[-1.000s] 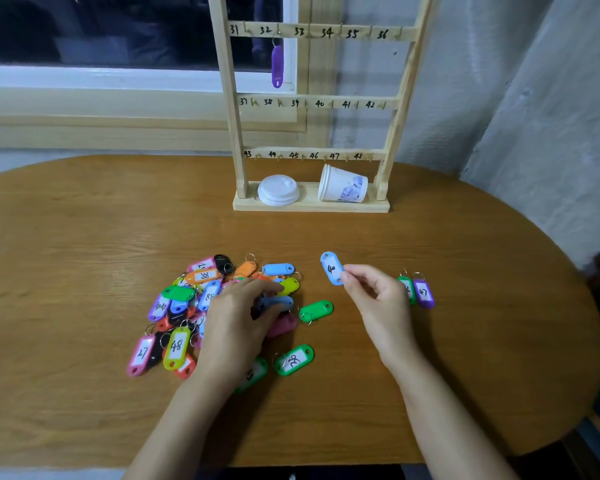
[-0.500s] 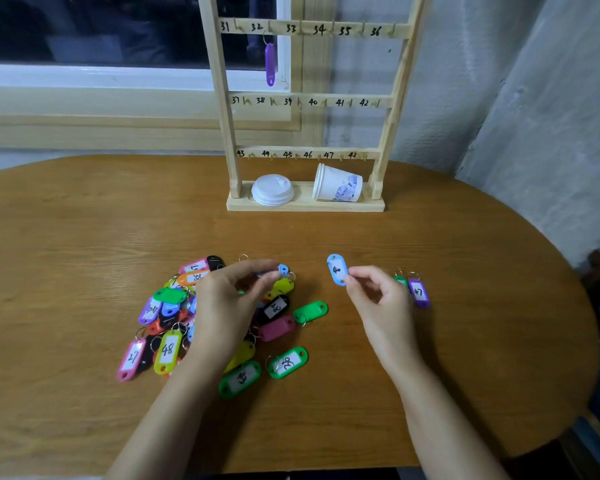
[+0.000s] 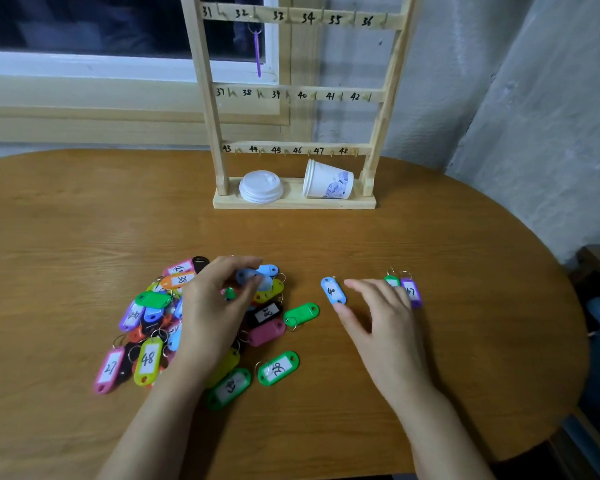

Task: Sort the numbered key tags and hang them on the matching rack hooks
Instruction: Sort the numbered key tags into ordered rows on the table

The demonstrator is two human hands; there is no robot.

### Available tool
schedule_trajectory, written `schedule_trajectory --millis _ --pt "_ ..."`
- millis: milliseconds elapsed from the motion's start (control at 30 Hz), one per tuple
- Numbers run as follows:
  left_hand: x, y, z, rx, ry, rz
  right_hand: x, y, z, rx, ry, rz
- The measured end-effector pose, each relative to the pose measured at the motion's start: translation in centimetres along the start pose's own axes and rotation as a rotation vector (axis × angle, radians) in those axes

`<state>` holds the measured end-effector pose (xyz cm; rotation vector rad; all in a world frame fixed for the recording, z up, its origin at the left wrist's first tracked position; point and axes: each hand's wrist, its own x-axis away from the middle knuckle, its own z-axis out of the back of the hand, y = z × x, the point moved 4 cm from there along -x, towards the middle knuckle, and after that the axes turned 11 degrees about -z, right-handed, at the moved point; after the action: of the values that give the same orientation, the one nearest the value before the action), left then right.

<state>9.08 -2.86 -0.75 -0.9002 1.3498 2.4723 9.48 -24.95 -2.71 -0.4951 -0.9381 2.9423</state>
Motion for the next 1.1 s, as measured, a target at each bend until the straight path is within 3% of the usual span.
schedule_trajectory --millis 233,400,633,900,1100 --pt "0.6 -0.1 0.5 -0.005 0.004 0.02 1.3 -0.9 -0.3 0.186 -0.221 0.148" --pt "0.7 -0.7 0.7 0.05 0.017 0.109 1.7 -1.1 -0.6 0.228 -0.241 0.235" --pt "0.5 0.1 0.7 0.124 -0.021 0.033 -0.4 -3.4 -0.6 -0.151 -0.051 0.261" --pt "0.5 0.0 0.2 0.223 -0.111 0.056 -1.0 -5.3 -3.1 -0.275 -0.086 0.312" --pt "0.7 0.6 -0.4 0.268 -0.183 0.077 -1.1 -4.3 -2.2 -0.424 -0.11 0.184"
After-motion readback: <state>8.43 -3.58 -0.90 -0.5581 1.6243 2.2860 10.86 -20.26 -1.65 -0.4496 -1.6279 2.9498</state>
